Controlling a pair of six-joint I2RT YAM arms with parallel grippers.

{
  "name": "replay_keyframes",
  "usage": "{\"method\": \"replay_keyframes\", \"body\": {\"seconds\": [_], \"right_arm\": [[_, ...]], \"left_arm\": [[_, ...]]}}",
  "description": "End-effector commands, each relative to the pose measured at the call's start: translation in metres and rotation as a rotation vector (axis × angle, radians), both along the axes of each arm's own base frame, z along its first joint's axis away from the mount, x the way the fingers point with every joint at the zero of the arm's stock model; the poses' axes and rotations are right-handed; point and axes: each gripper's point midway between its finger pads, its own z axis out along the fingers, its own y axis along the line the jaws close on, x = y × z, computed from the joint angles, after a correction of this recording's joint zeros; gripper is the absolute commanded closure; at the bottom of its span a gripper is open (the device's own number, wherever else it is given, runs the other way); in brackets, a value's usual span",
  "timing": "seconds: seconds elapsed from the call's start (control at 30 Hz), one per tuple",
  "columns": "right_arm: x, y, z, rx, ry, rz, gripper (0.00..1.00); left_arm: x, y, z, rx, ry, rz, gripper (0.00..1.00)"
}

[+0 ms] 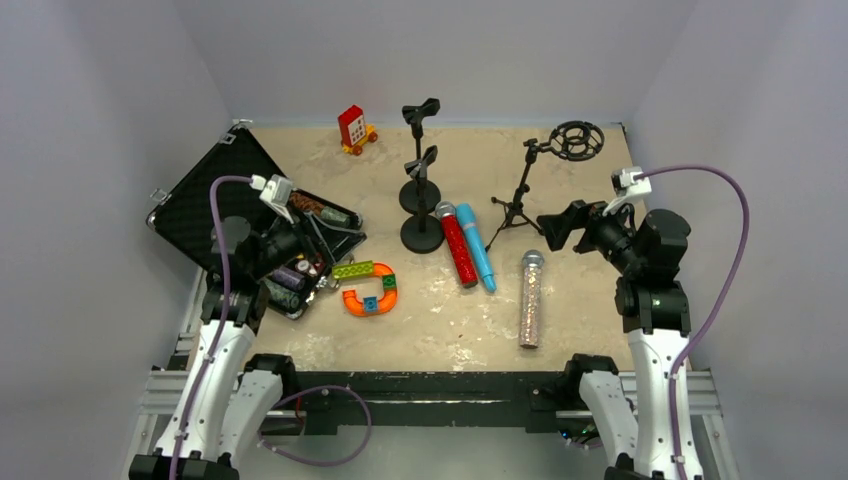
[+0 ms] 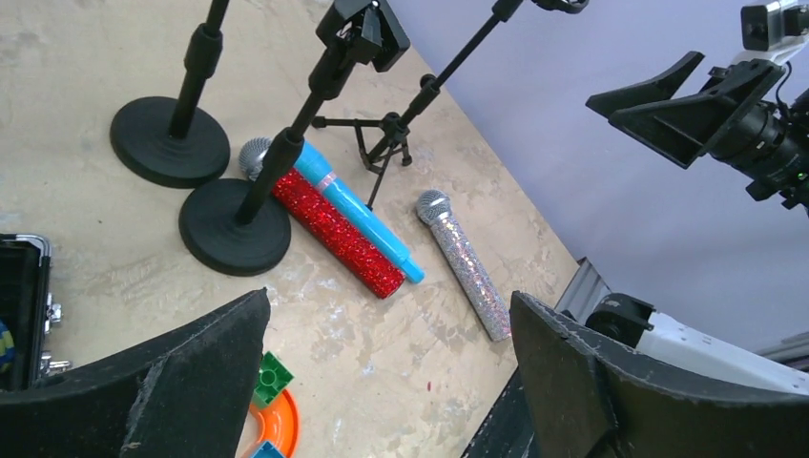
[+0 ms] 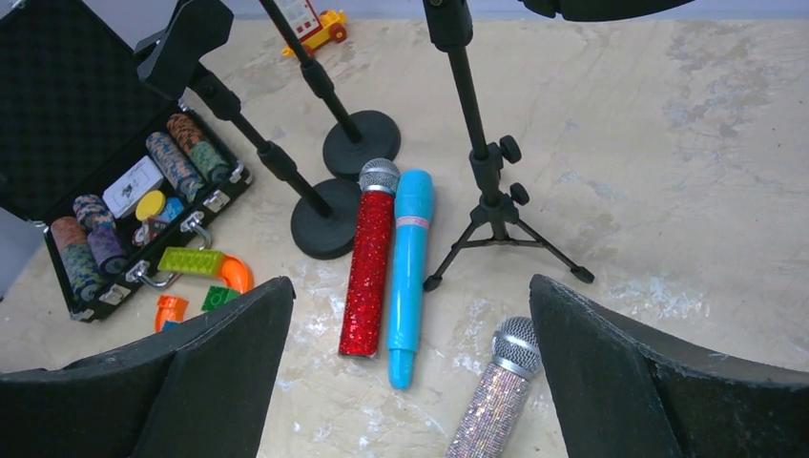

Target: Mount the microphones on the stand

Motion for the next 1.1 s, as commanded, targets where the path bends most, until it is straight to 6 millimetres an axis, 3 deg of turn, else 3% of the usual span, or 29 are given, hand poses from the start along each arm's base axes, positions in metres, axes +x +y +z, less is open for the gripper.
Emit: {"method": "replay_keyframes", "body": {"seconds": [0.0,0.07,0.17,0.23,0.5,0.63,0.83,1.07], "right_arm": [[0.002,0.006,0.001,0.002,-0.022,0.049,0.01],[-0.001,0.018,-0.001,-0.02,-0.049,0.148,0.01],[-0.029,0.054,-0.007,-0.138,-0.178,0.517,0.01],[-0.037,0.062,-0.014,-0.19,-0.217,0.614,0.01],[-0.024,0.047,-0.066,-0.245,-0.032,0.576,0.01],[-0.01,0.036,-0.09,-0.306,0.08,0.479,0.05],[0.006,0.024,-0.137,-0.358,0.274,0.315,0.05],[0.024,-0.005,-0.15,-0.421,0.327,0.112,0.01]], "left_arm": [[-0.007,-0.015,0.016,-0.037,-0.086,-0.091,0.01],[-0.01,-0.027,0.012,-0.013,-0.1,-0.12,0.01],[-0.012,-0.039,0.006,0.036,-0.138,-0.132,0.01],[-0.011,-0.043,0.003,0.033,-0.162,-0.134,0.01],[-0.005,-0.034,-0.021,0.06,-0.04,-0.046,0.01],[-0.003,-0.016,-0.05,0.127,0.11,0.067,0.01],[-0.005,-0.014,-0.069,0.095,0.245,0.113,0.01],[-0.007,-0.011,-0.073,0.089,0.272,0.132,0.01]]}}
